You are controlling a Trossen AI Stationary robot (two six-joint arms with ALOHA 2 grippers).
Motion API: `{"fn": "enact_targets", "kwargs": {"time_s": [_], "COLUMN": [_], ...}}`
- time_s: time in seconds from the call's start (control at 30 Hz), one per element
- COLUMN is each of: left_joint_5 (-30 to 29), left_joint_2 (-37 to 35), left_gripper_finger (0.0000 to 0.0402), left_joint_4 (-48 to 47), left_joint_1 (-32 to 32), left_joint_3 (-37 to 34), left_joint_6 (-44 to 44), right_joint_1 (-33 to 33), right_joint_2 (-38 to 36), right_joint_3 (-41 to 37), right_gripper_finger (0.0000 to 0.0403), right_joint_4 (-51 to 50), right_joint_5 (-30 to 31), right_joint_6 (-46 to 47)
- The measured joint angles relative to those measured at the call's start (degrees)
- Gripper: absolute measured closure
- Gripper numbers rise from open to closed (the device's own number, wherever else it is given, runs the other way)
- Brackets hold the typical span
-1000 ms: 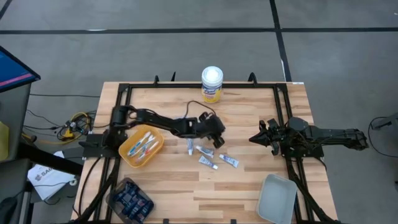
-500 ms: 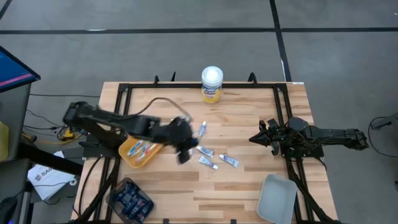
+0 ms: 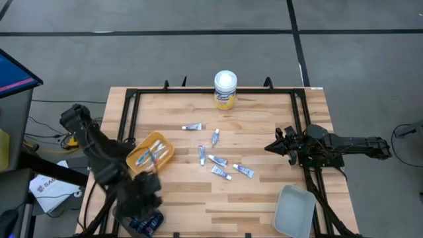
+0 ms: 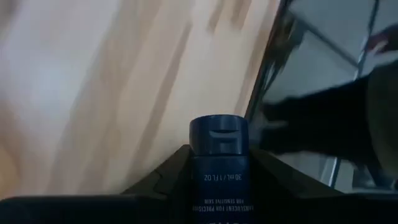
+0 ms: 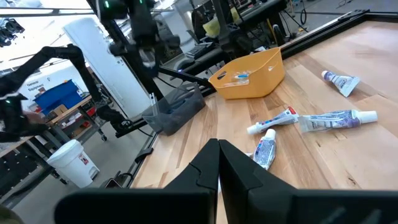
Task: Pick & Place Travel size toiletries
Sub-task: Put the blue shave cream into the black transparent bin
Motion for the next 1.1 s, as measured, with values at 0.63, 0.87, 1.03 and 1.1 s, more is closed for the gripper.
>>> {"fn": "enact_targets", "kwargs": {"time_s": [0.63, 0.87, 1.03, 1.1], "left_joint_5": [11.1, 7.2, 6.7, 6.7], "left_joint_2": [0.1, 0.1, 0.1, 0.1], "left_gripper_finger": [0.0282, 0.0269, 0.0271, 0.0272], "left_joint_4": [16.4, 17.0, 17.0, 17.1], "left_joint_1": [-10.7, -8.7, -7.2, -6.7], "left_joint_3": [-15.8, -16.0, -16.0, -16.0], "left_joint_6": [3.7, 28.0, 35.3, 36.8], "right_joint_1": [0.0, 0.0, 0.0, 0.0], "right_joint_2": [0.0, 0.0, 0.0, 0.0], "right_joint_3": [0.0, 0.0, 0.0, 0.0], "right_gripper_finger": [0.0403, 0.0403, 0.0403, 0.0403], "right_joint_4": [0.0, 0.0, 0.0, 0.0], "right_joint_5": [0.0, 0.0, 0.0, 0.0], "right_joint_6": [0.0, 0.0, 0.0, 0.0]}}
